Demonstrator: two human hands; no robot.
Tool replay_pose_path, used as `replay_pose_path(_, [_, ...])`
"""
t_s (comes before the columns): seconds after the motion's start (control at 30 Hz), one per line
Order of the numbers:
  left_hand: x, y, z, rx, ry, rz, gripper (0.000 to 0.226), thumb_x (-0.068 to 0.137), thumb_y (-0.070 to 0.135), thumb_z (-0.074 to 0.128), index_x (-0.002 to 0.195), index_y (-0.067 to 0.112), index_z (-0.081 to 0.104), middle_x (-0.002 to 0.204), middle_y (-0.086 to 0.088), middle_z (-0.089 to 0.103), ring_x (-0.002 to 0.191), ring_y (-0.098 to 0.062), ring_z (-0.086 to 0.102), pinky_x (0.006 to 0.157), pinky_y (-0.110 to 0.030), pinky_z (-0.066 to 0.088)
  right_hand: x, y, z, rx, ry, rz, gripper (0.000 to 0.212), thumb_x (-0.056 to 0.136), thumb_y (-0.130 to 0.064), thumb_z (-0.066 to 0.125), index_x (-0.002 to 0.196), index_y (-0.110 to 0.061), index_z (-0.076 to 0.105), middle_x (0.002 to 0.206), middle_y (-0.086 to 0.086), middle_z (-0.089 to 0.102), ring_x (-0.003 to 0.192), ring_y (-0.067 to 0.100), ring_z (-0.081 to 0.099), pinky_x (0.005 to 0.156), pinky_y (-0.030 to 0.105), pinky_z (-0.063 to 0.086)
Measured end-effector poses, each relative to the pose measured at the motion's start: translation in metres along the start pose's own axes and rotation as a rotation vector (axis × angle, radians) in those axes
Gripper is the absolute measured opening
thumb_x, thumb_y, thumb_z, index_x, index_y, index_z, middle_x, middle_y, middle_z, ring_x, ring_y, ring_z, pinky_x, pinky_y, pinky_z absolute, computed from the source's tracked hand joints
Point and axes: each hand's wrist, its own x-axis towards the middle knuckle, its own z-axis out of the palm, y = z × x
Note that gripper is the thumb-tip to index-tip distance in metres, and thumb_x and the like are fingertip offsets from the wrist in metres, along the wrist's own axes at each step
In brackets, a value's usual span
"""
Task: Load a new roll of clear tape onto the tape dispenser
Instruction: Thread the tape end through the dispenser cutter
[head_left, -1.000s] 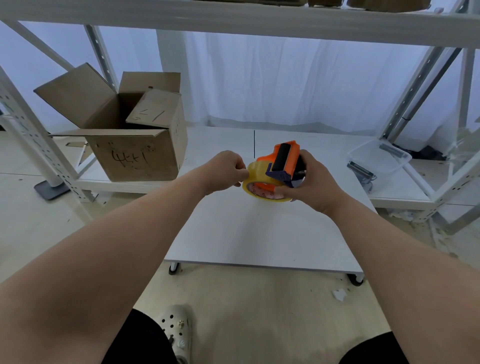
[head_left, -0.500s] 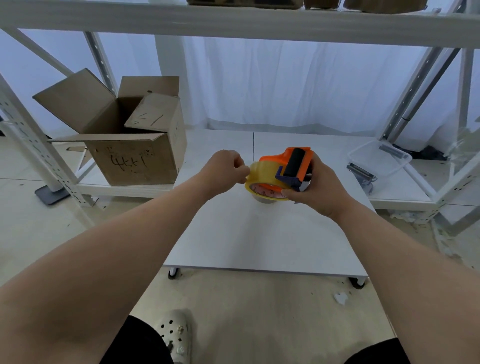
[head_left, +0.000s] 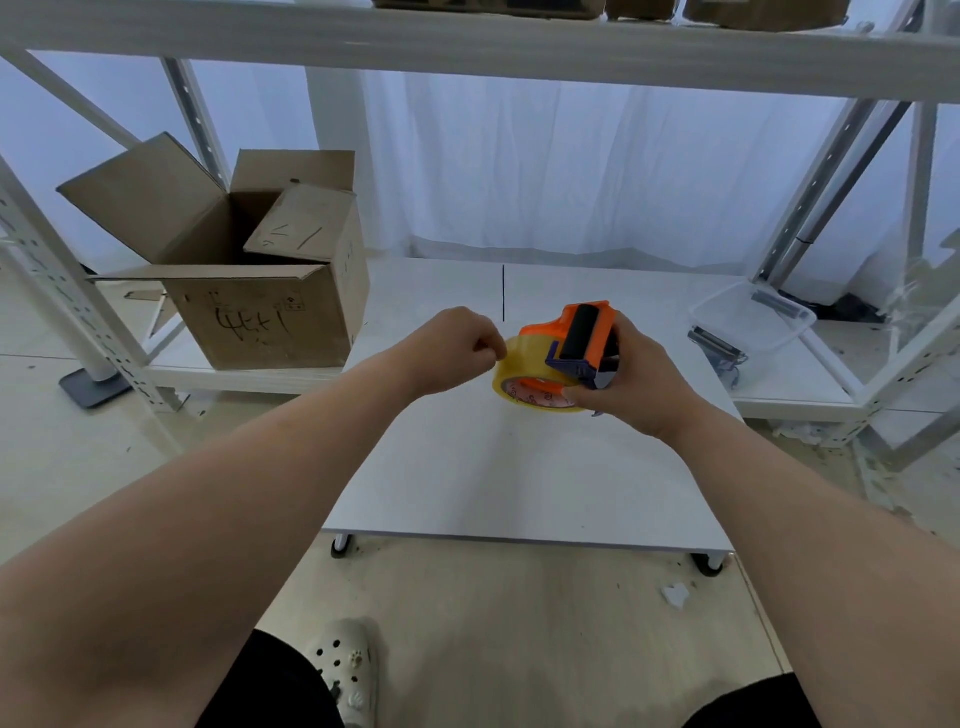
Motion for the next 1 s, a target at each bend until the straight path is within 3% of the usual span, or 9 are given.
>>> replay_pose_path(0.07, [0.0,0.001,0.0,-0.055,-0.001,-0.021,0.023,0.088,0.016,0.054,0.103,0.009,0.071,0.096,0.003,0.065,0.09,-0.015,0.062,0.082,-0.027,0.051,0.001,0.001,0.001,-0.013,0.006,-0.006,0.07,0.067,-0.009,0.079,0.126,-0.027,0.046,0.1,-0.021,0.055,0.097,0.014,0.059,0.068,0.032,0.057])
replay_pose_path(0.17, [0.002,0.001,0.002,-0.099,0.069,-0.055,0.018,0.085,0.024,0.065,0.093,0.008,0.069,0.086,0.0,0.066,0.082,-0.016,0.062,0.074,-0.027,0.051,0.002,0.0,0.002,0.005,0.008,0.0,0.071,0.067,-0.009,0.08,0.127,-0.026,0.046,0.1,-0.019,0.055,0.097,0.014,0.059,0.064,0.03,0.057])
replay_pose_path(0.33, [0.005,-0.007,0.0,-0.32,0.2,-0.169,0.023,0.081,0.018,0.072,0.074,0.013,0.05,0.072,-0.006,0.065,0.069,-0.017,0.068,0.076,-0.037,0.058,0.003,-0.001,0.005,0.002,-0.011,0.015,0.061,0.064,-0.012,0.082,0.115,-0.027,0.05,0.098,-0.014,0.058,0.098,0.016,0.061,0.068,0.039,0.059])
replay_pose_path(0.4, [0.005,-0.008,0.001,-0.356,0.148,-0.208,0.025,0.082,0.027,0.071,0.083,0.013,0.051,0.079,-0.007,0.066,0.074,-0.018,0.069,0.077,-0.036,0.058,0.003,-0.002,0.005,0.009,0.003,0.015,0.062,0.065,-0.012,0.082,0.116,-0.026,0.05,0.097,-0.015,0.058,0.097,0.014,0.061,0.069,0.037,0.058])
replay_pose_path(0.53, [0.006,-0.007,0.002,-0.406,-0.04,-0.286,0.05,0.076,0.046,0.071,0.109,0.014,0.052,0.096,-0.004,0.063,0.084,-0.016,0.066,0.078,-0.027,0.055,0.005,-0.009,0.003,0.007,0.034,-0.022,0.065,0.066,-0.011,0.082,0.121,-0.023,0.048,0.097,-0.019,0.055,0.096,0.014,0.059,0.066,0.03,0.055])
replay_pose_path(0.7, [0.003,-0.009,0.001,-0.51,-0.056,-0.272,0.038,0.078,0.029,0.074,0.104,0.006,0.06,0.094,-0.007,0.067,0.079,-0.014,0.067,0.074,-0.021,0.057,0.004,-0.011,0.004,-0.016,0.012,-0.051,0.067,0.066,-0.011,0.083,0.122,-0.021,0.049,0.098,-0.019,0.054,0.094,0.01,0.059,0.06,0.023,0.052])
replay_pose_path(0.83, [0.001,-0.015,0.0,-0.558,-0.035,-0.25,0.019,0.081,0.016,0.072,0.093,0.004,0.064,0.086,-0.009,0.068,0.074,-0.017,0.069,0.074,-0.024,0.059,0.003,-0.011,0.004,-0.03,-0.009,-0.075,0.066,0.066,-0.011,0.083,0.122,-0.02,0.049,0.098,-0.019,0.055,0.091,0.001,0.058,0.063,0.016,0.048])
replay_pose_path(1.0, [0.0,-0.012,0.0,-0.42,-0.041,-0.245,0.011,0.087,0.014,0.065,0.09,0.004,0.066,0.084,-0.008,0.07,0.073,-0.012,0.069,0.074,-0.021,0.056,0.003,-0.01,0.005,-0.083,-0.026,-0.106,0.068,0.067,-0.013,0.083,0.125,-0.016,0.049,0.104,-0.007,0.058,0.094,0.012,0.058,0.073,0.012,0.045])
